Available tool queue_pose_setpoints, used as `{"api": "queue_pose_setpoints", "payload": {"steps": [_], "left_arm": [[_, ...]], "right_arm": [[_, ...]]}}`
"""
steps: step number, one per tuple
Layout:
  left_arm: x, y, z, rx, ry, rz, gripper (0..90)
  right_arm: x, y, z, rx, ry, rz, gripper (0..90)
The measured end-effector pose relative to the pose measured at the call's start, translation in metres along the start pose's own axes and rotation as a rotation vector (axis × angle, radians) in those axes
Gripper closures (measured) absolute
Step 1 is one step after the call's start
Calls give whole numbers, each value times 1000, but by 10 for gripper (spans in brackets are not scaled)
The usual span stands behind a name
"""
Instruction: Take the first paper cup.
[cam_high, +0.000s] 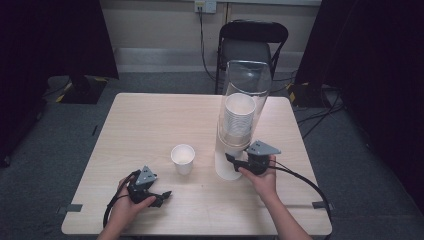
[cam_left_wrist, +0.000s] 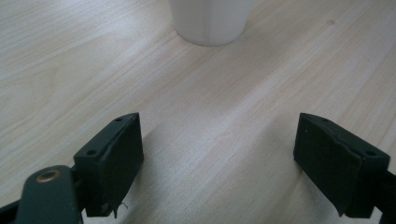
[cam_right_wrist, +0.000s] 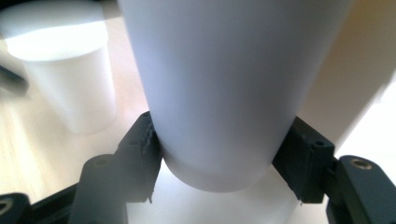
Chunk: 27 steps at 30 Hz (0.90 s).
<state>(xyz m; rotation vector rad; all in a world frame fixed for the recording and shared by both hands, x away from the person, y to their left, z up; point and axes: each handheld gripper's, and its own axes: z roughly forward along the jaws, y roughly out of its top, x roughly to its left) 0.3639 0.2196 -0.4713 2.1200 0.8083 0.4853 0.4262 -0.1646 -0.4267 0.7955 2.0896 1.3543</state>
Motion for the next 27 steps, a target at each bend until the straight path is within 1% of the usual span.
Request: {"api": "queue_pose_setpoints", "payload": {"steps": [1,2,3,4,5,6,7,8,9,10,12,14,16,17,21,24,25,27], "left_arm": [[-1,0,0,0,-5,-13,154],[0,0,0,0,-6,-10,155],[0,0,0,0,-8,-12,154],[0,0,0,1,-7,-8,154],[0,0,0,-1,-9,-17,154],[0,0,0,6,-8,-8,156],[0,0,0,8,-6,-3,156],[0,0,0,6,-7,-8,156],[0,0,0,8,-6,-3,155],[1,0,0,8,-5,6,156],[0,0,0,7,-7,-7,156],[1,0,0,8,-6,-2,156],[0,0,0,7,-8,-7,156],[1,0,0,8,-6,-1,156],[1,0,0,8,-6,-2,156],[0,0,0,1,-7,-15,156],[0,0,0,1,-4,-11,155],[0,0,0,0,-5,-12,155]], "right_arm": [[1,-17,5,46,-2,0,373],[1,-26,7,68,-3,24,372],[1,-24,4,5,11,55,371],[0,-22,3,0,10,60,369],[-2,-19,3,23,4,32,368],[-4,-17,2,38,4,21,366],[-7,-16,2,56,19,22,365],[-8,-16,1,70,18,2,364],[-9,-16,0,84,18,-13,363],[-11,-18,0,90,29,-8,362],[-11,-23,-1,105,38,-8,361],[-12,-28,-4,117,37,2,361],[-13,-32,-7,134,34,-5,360],[-14,-33,-10,137,28,-6,360],[-20,-37,-17,147,16,1,360],[-23,-40,-21,159,8,-10,360],[-23,-41,-23,156,11,-8,360],[-25,-43,-27,167,-3,-11,360]]}}
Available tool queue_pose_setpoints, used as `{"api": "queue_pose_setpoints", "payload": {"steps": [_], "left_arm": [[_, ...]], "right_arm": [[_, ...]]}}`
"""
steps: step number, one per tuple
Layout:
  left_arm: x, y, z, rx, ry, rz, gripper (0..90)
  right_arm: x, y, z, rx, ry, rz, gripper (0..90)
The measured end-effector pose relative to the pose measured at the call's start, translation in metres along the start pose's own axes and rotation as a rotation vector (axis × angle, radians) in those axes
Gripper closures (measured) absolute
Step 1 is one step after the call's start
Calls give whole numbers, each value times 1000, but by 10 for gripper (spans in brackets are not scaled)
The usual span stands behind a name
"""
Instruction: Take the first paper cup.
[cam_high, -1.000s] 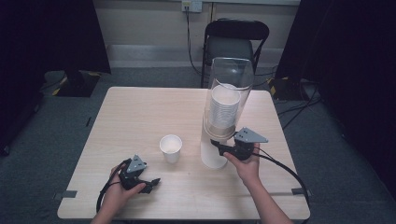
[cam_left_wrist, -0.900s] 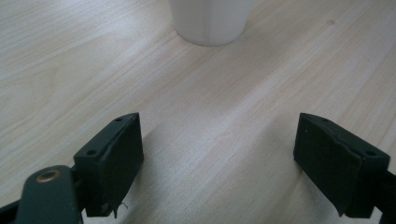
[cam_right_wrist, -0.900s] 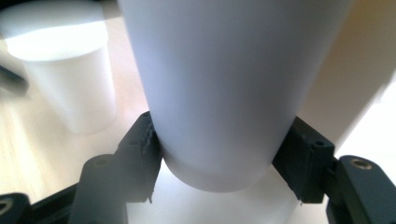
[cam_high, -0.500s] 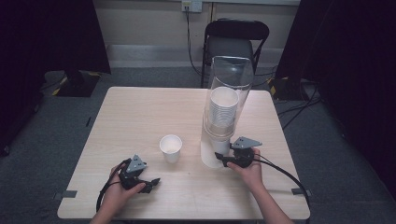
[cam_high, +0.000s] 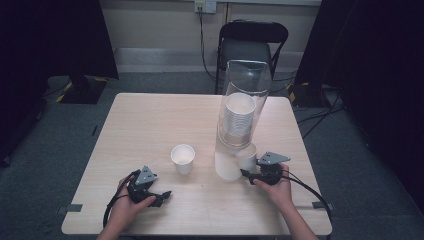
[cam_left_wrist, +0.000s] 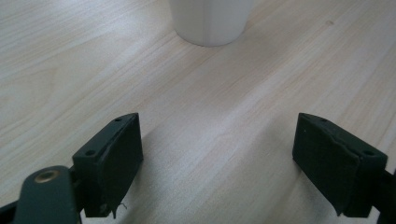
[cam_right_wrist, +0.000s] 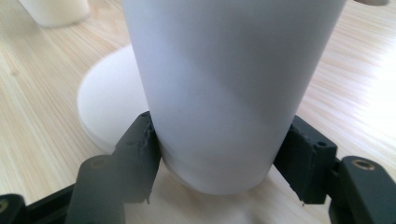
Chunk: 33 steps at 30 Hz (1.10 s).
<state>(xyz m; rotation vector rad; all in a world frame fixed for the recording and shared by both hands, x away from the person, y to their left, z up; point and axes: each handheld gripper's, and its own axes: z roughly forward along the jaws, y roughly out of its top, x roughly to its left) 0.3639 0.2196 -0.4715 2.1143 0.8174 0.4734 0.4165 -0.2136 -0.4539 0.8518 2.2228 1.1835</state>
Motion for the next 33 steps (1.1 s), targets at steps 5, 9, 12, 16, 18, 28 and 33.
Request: {"api": "queue_pose_setpoints", "payload": {"steps": [5,9,12,16,18,28,33], "left_arm": [[0,0,0,1,0,1,156],[0,0,0,1,0,1,156],[1,0,0,8,1,10,156],[1,0,0,8,0,9,156],[0,0,0,0,0,-1,156],[-1,0,0,0,3,-3,157],[-1,-1,-1,3,8,-8,158]], "right_arm": [[-9,-7,-10,4,-20,15,359],[-14,-10,-13,30,-43,20,357],[-16,-10,-12,45,-44,28,356],[-17,-9,-9,80,-49,31,355],[-16,-9,-9,74,-46,17,355],[-17,-13,-15,70,-49,21,354],[-19,-15,-16,99,-42,21,349]]}}
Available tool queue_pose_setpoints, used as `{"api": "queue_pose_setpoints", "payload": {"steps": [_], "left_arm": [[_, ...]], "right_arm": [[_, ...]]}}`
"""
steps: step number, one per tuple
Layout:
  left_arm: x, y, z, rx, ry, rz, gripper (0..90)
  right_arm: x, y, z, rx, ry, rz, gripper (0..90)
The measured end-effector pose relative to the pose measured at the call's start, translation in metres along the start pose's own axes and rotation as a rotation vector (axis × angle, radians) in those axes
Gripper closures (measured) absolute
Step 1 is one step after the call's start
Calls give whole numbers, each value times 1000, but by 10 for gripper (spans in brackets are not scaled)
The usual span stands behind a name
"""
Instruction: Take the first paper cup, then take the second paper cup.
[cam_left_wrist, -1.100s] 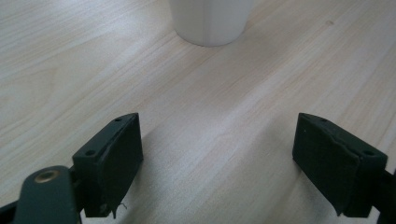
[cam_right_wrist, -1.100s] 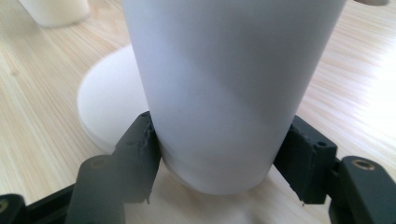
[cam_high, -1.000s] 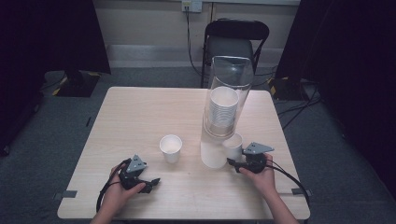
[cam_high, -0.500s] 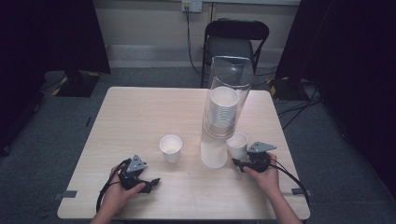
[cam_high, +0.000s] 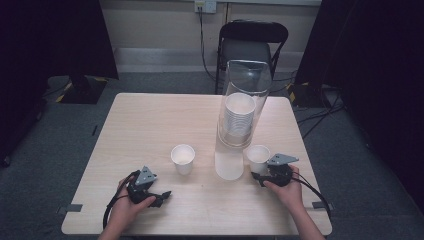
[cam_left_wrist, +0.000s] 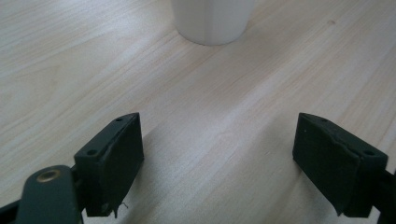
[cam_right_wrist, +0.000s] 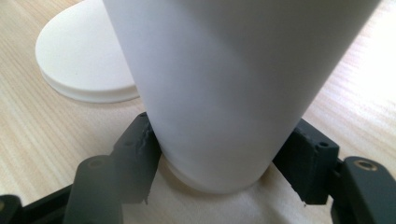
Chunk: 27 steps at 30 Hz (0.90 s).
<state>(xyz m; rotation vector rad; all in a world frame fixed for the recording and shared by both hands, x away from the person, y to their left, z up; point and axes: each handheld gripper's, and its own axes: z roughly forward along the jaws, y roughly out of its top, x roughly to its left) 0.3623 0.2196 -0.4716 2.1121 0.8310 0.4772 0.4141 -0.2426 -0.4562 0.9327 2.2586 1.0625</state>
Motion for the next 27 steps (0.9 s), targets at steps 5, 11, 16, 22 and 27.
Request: {"api": "queue_pose_setpoints", "payload": {"steps": [5,11,16,22,27], "left_arm": [[0,0,0,-1,0,0,158],[0,0,0,0,0,-1,158],[0,0,0,1,0,0,158],[0,0,0,1,0,0,158],[0,0,0,1,-1,0,159]], "right_arm": [[0,-3,-4,-9,-5,1,318],[-3,-9,-12,-26,-4,36,223],[-6,-20,-25,-33,2,70,150],[-6,-37,-47,18,-2,63,142],[-4,-43,-55,52,-4,46,143]]}}
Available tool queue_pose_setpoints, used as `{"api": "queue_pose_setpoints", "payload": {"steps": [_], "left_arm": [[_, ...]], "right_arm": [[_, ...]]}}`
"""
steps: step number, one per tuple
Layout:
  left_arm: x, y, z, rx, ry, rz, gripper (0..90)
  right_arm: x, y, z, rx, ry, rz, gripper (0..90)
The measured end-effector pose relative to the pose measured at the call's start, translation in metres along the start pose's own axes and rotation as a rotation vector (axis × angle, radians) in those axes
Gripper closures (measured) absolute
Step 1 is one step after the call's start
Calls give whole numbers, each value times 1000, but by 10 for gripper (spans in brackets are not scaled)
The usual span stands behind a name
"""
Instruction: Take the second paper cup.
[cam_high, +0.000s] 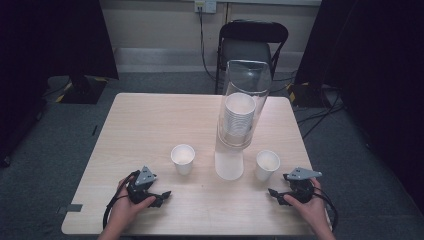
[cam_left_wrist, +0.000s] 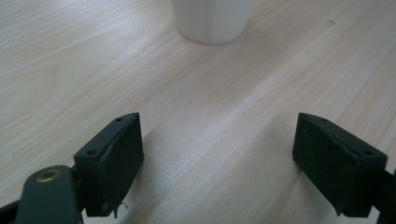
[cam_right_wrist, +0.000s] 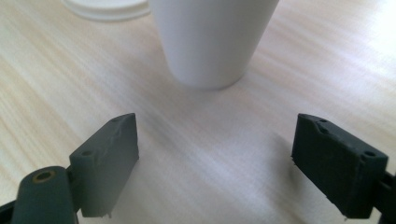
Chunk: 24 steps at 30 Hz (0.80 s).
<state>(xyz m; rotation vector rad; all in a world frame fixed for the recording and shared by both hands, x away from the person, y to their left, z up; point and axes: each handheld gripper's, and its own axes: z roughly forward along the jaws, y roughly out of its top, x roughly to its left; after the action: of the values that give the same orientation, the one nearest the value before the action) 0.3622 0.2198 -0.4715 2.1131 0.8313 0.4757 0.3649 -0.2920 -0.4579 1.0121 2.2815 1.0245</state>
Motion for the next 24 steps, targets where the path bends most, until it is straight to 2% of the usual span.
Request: {"api": "queue_pose_setpoints", "payload": {"steps": [9,24], "left_arm": [[0,0,0,-4,0,-5,159],[0,0,0,-4,-1,-4,158]], "right_arm": [[-1,-5,-2,6,15,-9,141],[-5,-14,-18,17,4,-21,143]]}}
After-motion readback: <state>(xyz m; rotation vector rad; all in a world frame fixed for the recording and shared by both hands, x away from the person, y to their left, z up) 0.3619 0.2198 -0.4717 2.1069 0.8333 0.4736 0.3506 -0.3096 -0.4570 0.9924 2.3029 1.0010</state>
